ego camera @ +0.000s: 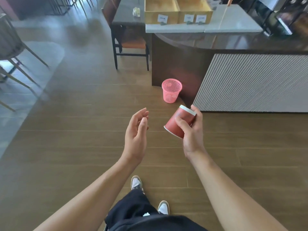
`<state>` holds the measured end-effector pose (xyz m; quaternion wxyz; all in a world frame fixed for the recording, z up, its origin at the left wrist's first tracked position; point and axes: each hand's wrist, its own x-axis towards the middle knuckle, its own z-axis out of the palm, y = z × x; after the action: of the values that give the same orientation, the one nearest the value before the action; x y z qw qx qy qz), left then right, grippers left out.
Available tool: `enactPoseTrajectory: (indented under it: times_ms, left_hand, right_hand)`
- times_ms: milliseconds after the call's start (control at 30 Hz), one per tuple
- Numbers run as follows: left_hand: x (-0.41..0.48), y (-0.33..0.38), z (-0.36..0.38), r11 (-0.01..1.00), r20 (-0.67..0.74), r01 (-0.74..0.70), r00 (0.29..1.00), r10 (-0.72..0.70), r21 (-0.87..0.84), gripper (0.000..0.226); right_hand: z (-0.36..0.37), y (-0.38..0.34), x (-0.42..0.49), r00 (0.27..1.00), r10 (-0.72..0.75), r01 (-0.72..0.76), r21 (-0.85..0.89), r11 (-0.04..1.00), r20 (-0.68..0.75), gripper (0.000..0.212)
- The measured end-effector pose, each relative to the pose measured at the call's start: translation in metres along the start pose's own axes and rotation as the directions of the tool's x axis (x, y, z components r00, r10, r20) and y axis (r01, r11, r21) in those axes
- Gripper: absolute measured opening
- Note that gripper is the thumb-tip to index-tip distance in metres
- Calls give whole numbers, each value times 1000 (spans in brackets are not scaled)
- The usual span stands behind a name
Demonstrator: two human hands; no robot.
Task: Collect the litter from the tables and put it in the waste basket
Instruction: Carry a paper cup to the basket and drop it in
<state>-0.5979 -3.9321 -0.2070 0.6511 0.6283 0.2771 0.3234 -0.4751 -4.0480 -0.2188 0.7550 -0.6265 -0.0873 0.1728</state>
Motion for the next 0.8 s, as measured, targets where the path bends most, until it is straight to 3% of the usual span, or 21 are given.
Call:
enactPoseTrajectory:
  times_ms: [200, 400, 800]
  left_hand:
    - [110, -15, 8, 1000, 41, -13, 999, 14, -25, 38]
    - [235, -20, 7, 1000, 107, -1, 994, 3, -23, 37]
    - [410, -37, 22, 998, 198, 33, 979, -42, 53, 33]
  right_hand:
    - [37, 2, 96, 996, -83, 84, -88, 993, 13, 59]
    - [91, 1, 189, 994, -103, 97, -117, 988, -47, 71]
    - [149, 15, 333, 990, -107, 88, -181, 980, -95, 66]
